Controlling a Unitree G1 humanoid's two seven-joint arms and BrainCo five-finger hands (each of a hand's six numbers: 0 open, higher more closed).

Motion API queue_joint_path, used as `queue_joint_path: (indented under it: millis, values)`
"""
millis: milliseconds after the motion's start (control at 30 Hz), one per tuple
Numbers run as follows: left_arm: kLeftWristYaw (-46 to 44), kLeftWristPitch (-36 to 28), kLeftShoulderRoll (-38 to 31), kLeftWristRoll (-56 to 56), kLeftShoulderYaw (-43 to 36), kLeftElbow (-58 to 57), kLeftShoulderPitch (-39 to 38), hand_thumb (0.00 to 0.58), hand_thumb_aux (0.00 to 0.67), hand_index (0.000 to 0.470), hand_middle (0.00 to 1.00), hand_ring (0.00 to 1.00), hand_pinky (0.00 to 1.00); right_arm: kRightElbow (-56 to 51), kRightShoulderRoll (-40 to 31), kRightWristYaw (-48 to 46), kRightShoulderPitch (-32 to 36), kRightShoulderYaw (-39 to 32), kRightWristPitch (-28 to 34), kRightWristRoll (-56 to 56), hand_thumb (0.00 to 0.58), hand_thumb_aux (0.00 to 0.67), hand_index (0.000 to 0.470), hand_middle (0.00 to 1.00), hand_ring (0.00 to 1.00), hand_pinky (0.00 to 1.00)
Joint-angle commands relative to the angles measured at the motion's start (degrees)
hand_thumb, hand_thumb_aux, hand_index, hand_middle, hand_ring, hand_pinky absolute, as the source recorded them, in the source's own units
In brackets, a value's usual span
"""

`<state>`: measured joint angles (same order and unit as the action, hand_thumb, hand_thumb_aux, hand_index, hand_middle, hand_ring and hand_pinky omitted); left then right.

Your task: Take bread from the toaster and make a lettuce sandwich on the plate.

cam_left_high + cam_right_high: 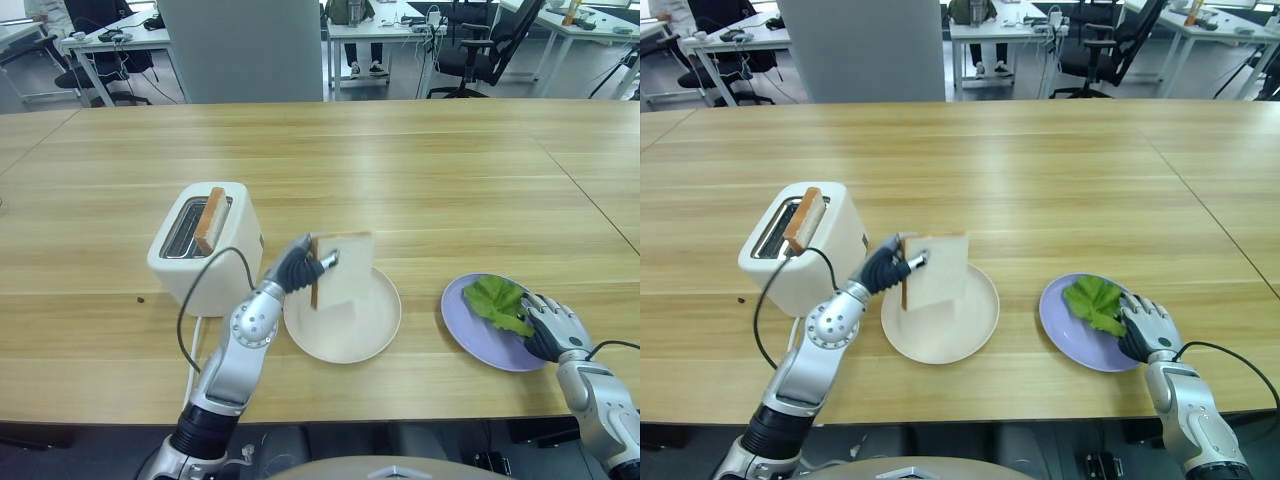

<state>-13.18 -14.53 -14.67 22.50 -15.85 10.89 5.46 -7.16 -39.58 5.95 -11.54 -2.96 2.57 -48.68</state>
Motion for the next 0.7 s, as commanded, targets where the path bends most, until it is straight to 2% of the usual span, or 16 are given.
queue_joint_path:
  millis: [33, 200, 233, 267, 300, 333, 367, 400, 433, 467, 500, 533, 567, 700]
  values:
    - [-2.83, -0.45, -0.22, 0.31, -3.81, -8.30, -0.26, 0.580, 0.670, 0.460, 1.00, 1.00, 1.00, 3.57, -0.55, 2.27, -0.23, 1.66, -1.48, 1.20, 0.580, 0.670, 0.460, 0.00, 0.00, 0.00]
    - [-2.52, -0.29, -0.63, 2.93, -7.14, -15.16, 1.06, 0.580, 0.670, 0.460, 1.00, 1.00, 1.00, 8.12, -0.56, 4.35, -0.80, 3.87, -3.00, 2.27, 0.580, 0.670, 0.460, 0.00, 0.00, 0.00]
    - [-2.36, -0.21, -0.94, 3.61, -7.68, -16.12, 1.46, 0.539, 0.491, 0.337, 1.00, 1.00, 1.00, 8.95, -0.59, 4.39, -0.96, 4.24, -3.37, 2.53, 0.580, 0.670, 0.460, 0.00, 0.00, 0.00]
    - [-2.05, -0.09, -1.10, 4.10, -7.93, -16.95, 1.84, 0.487, 0.402, 0.276, 0.95, 0.95, 0.95, 9.59, -0.56, 4.29, -1.07, 4.48, -3.78, 2.78, 0.580, 0.670, 0.460, 0.00, 0.00, 0.00]
    - [-1.44, 0.43, -1.22, 4.54, -8.06, -17.79, 2.31, 0.487, 0.402, 0.276, 0.95, 0.95, 0.95, 10.14, -0.52, 4.02, -1.08, 4.51, -4.18, 3.05, 0.580, 0.670, 0.460, 0.00, 0.00, 0.00]
    - [-0.70, 0.86, -1.26, 4.97, -8.08, -18.50, 2.79, 0.400, 0.297, 0.204, 0.71, 0.71, 0.71, 10.67, -0.46, 3.79, -1.04, 4.42, -4.51, 3.18, 0.580, 0.670, 0.460, 0.00, 0.00, 0.00]
    - [0.11, 1.52, -1.26, 5.34, -8.09, -19.47, 3.46, 0.268, 0.179, 0.123, 0.60, 0.60, 0.60, 11.37, -0.27, 3.58, -1.02, 4.31, -4.71, 3.24, 0.580, 0.670, 0.460, 0.00, 0.00, 0.00]
    - [0.98, 2.15, -1.22, 5.68, -8.05, -20.49, 4.09, 0.198, 0.126, 0.087, 0.57, 0.57, 0.57, 12.27, 0.00, 3.23, -0.82, 4.12, -4.84, 3.31, 0.580, 0.670, 0.460, 0.00, 0.00, 0.00]
    - [1.59, 2.73, -1.31, 6.28, -8.26, -21.51, 4.74, 0.198, 0.126, 0.087, 0.57, 0.57, 0.57, 12.97, 0.29, 3.05, -0.54, 3.92, -4.98, 3.29, 0.580, 0.670, 0.460, 0.00, 0.00, 0.00]
    - [2.70, 3.46, -1.48, 7.18, -8.49, -22.49, 5.33, 0.000, 0.000, 0.000, 0.44, 0.44, 0.44, 13.81, 0.64, 2.80, -0.06, 3.69, -5.16, 3.39, 0.580, 0.670, 0.460, 0.00, 0.00, 0.00]
    - [4.05, 4.10, -1.62, 8.09, -8.51, -23.20, 5.80, 0.000, 0.000, 0.000, 0.18, 0.18, 0.18, 14.52, 0.91, 2.42, 0.51, 3.41, -5.30, 3.50, 0.580, 0.670, 0.460, 0.00, 0.00, 0.00]
    - [5.24, 4.63, -1.97, 9.30, -8.77, -23.56, 6.21, 0.000, 0.000, 0.000, 0.18, 0.18, 0.18, 15.11, 1.12, 2.03, 1.25, 3.11, -5.41, 3.54, 0.580, 0.670, 0.460, 0.00, 0.00, 0.00]
    - [6.43, 5.06, -2.37, 10.59, -9.00, -23.67, 6.51, 0.000, 0.000, 0.000, 0.00, 0.00, 0.00, 15.81, 1.36, 1.50, 2.15, 2.79, -5.51, 3.53, 0.580, 0.670, 0.460, 0.00, 0.00, 0.00]
    - [7.74, 4.50, -4.06, 14.74, -9.77, -21.41, 6.84, 0.000, 0.000, 0.000, 0.00, 0.00, 0.00, 17.85, 2.55, -1.08, 6.61, 1.06, -5.90, 3.32, 0.580, 0.670, 0.460, 0.00, 0.00, 0.00]
